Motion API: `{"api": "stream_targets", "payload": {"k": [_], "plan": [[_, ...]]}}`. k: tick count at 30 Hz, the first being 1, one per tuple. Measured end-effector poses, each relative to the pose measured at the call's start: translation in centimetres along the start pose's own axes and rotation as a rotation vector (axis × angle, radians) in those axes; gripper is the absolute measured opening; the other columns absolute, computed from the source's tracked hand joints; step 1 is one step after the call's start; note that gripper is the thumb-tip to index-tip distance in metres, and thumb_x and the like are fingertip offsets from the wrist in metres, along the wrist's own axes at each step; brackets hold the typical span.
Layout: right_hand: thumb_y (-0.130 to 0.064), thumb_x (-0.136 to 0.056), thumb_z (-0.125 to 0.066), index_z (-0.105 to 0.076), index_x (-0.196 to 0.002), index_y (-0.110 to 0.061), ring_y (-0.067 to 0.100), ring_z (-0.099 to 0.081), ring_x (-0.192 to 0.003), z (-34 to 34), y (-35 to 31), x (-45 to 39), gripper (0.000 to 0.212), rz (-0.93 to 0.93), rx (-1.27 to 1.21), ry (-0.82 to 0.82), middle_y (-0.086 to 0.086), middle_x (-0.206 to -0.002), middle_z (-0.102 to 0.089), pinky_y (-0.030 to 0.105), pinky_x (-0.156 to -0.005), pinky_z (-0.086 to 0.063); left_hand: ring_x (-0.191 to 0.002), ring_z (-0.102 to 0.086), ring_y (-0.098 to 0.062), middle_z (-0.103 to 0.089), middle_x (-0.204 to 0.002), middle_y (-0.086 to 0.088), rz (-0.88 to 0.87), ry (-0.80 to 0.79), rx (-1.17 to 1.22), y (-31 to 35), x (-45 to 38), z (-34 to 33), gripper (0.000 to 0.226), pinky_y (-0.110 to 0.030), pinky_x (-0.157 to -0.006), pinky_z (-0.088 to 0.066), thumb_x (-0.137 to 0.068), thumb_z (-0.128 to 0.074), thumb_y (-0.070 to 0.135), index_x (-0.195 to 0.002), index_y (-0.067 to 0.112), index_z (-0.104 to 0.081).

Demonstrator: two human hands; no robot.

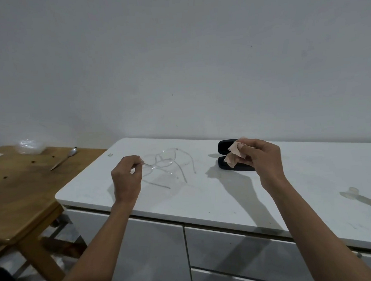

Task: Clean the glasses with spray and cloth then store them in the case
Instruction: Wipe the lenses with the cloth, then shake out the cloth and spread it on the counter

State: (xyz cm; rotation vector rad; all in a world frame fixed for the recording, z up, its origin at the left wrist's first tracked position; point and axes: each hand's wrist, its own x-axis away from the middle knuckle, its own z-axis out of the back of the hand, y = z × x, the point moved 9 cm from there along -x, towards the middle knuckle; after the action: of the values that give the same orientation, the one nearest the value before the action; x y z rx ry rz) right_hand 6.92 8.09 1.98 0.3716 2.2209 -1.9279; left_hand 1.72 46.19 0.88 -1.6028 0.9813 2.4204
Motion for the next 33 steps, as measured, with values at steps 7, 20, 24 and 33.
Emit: {"api": "stream_targets", "payload": {"k": [7, 20, 24, 33], "plan": [[0.005, -0.090, -0.066, -0.076, -0.088, 0.007, 0.035, -0.074, -0.068, -0.1, 0.1, -0.1, 0.010, -0.032, 0.002, 0.040, 0.012, -0.073, -0.074, 0.034, -0.077, -0.063, -0.081, -0.071, -0.028, -0.073, -0.091, -0.014, -0.075, -0.072, -0.078, -0.7, 0.0, 0.4, 0.017, -0.044, -0.075, -0.062, -0.081, -0.072, -0.017, -0.088, -0.002, -0.072], [0.003, -0.094, -0.064, -0.072, -0.094, 0.008, 0.040, -0.073, -0.062, -2.2, -0.9, 0.7, 0.010, -0.026, 0.067, -0.071, 0.036, -0.077, -0.067, 0.038, -0.064, -0.064, -0.072, -0.068, -0.031, -0.069, -0.086, -0.012, -0.010, -0.289, -0.191, -1.7, 0.7, -1.4, 0.020, -0.047, -0.069, -0.059, -0.080, -0.069, -0.017, -0.087, 0.002, -0.066], [0.005, -0.094, -0.064, -0.070, -0.095, 0.010, 0.026, -0.073, -0.059, -2.7, -1.4, 1.0, 0.008, -0.026, 0.065, -0.045, 0.021, -0.077, -0.072, 0.026, -0.054, -0.058, -0.072, -0.065, -0.031, -0.067, -0.085, -0.011, 0.014, -0.332, -0.212, -1.7, 0.9, -1.7, 0.020, -0.050, -0.069, -0.058, -0.082, -0.067, -0.015, -0.085, 0.004, -0.063], [-0.005, -0.096, -0.063, -0.069, -0.096, 0.002, 0.021, -0.075, -0.063, -2.9, -3.3, 1.5, 0.009, 0.023, 0.191, -0.041, 0.023, -0.077, -0.075, 0.028, -0.059, -0.060, -0.139, -0.041, -0.030, -0.043, -0.153, -0.011, -0.045, -0.251, -0.213, 2.7, 0.7, 0.0, 0.059, -0.033, -0.097, -0.047, -0.077, -0.068, -0.004, -0.133, 0.012, -0.055]]}}
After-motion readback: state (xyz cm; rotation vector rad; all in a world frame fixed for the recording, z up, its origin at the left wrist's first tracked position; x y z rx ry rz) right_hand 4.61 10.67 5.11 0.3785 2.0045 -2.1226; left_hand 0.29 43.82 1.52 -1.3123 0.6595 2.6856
